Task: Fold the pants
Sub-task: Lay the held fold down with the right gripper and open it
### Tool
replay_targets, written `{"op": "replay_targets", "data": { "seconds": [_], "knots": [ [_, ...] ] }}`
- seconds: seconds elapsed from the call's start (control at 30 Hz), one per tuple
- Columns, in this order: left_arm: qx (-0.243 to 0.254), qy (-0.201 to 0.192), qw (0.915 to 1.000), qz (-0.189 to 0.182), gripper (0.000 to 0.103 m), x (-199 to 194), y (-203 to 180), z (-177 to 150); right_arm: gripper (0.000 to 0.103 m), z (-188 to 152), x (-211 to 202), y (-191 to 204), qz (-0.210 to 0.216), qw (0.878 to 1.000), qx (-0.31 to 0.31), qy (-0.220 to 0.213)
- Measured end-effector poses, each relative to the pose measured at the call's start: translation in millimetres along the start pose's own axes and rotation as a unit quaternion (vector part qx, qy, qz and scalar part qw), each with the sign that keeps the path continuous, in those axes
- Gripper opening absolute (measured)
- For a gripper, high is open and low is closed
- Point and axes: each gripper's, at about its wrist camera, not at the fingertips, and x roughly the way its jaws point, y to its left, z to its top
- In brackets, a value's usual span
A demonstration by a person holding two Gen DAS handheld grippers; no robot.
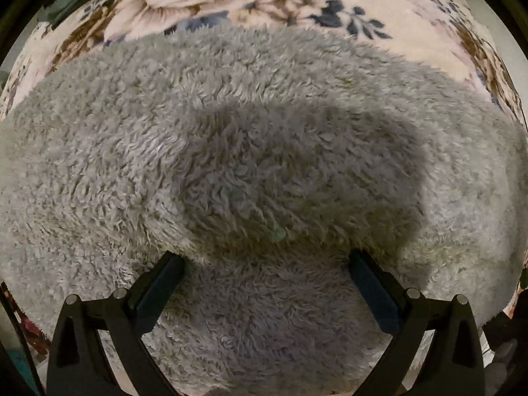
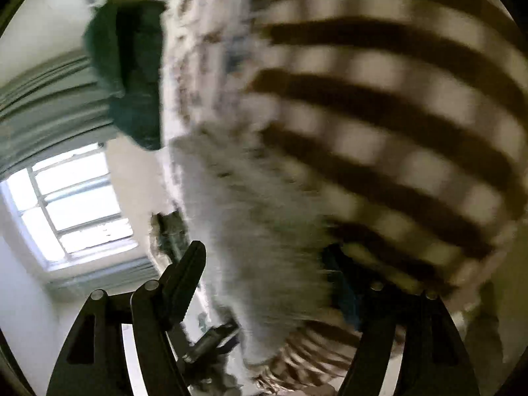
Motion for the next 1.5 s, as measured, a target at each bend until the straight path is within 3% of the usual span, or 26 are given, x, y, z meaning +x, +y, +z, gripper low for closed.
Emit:
{"op": "replay_targets", "data": {
  "seconds": [0.1,0.17,0.27,0.37,0.43,0.5,0.53,0.6,0.7,0.8,0.87,1.03,1.17,1.27,1.37,1.4,1.5],
  "knots": [
    [0.000,0.013,0.9999,0.002,0.103,9,-1,7,0.076,-4,33,3,-0.028,0.999,-0.015,0.039],
    [0.003,0.023,0.9997,0.002,0.103,16,-2,12,0.076,-6,48,13,-0.038,0.998,-0.032,0.037],
    [0.001,0.032,0.9994,-0.009,0.103,22,0,18,0.074,-8,52,47,0.026,0.996,-0.078,0.014],
    [-0.003,0.034,0.9993,-0.017,0.103,29,2,27,0.074,-4,74,49,-0.025,0.995,-0.089,0.022],
    [0.001,0.041,0.9991,-0.008,0.103,32,-1,30,0.065,0,82,38,-0.051,0.996,-0.068,0.024],
    [0.010,0.060,0.9981,-0.006,0.103,32,-2,32,0.026,-1,81,35,-0.080,0.995,-0.061,0.007],
    [0.007,0.061,0.9981,-0.009,0.103,27,-2,32,0.025,-3,79,36,-0.077,0.995,-0.059,-0.001],
    [0.010,0.029,0.9995,-0.001,0.103,8,1,33,0.021,-8,65,41,-0.092,0.993,-0.065,-0.025],
    [0.019,-0.006,0.9990,0.041,0.103,-16,7,31,0.020,-27,53,65,-0.127,0.986,-0.101,-0.051],
    [0.008,-0.028,0.9981,0.054,0.103,-35,25,32,0.020,-45,29,107,-0.174,0.968,-0.168,-0.063],
    [-0.004,-0.043,0.9970,0.064,0.103,-46,42,34,0.020,-62,38,133,-0.196,0.956,-0.206,-0.067],
    [-0.050,-0.052,0.9952,0.066,0.103,-62,107,23,0.020,-123,76,198,-0.265,0.911,-0.310,-0.067],
    [-0.061,-0.034,0.9943,0.080,0.103,-71,175,1,0.020,-174,132,228,-0.304,0.880,-0.361,-0.049],
    [-0.070,-0.029,0.9933,0.087,0.103,-82,226,-13,0.020,-226,184,248,-0.339,0.841,-0.422,-0.027],
    [-0.080,-0.032,0.9918,0.095,0.103,-90,267,-28,0.020,-292,235,254,-0.368,0.785,-0.499,0.010],
    [-0.087,-0.033,0.9909,0.097,0.103,-91,282,-30,0.020,-320,259,252,-0.382,0.752,-0.537,0.026],
    [-0.116,-0.031,0.9874,0.104,0.103,-95,325,-43,0.020,-382,307,234,-0.419,0.671,-0.607,0.069]
  ]
}}
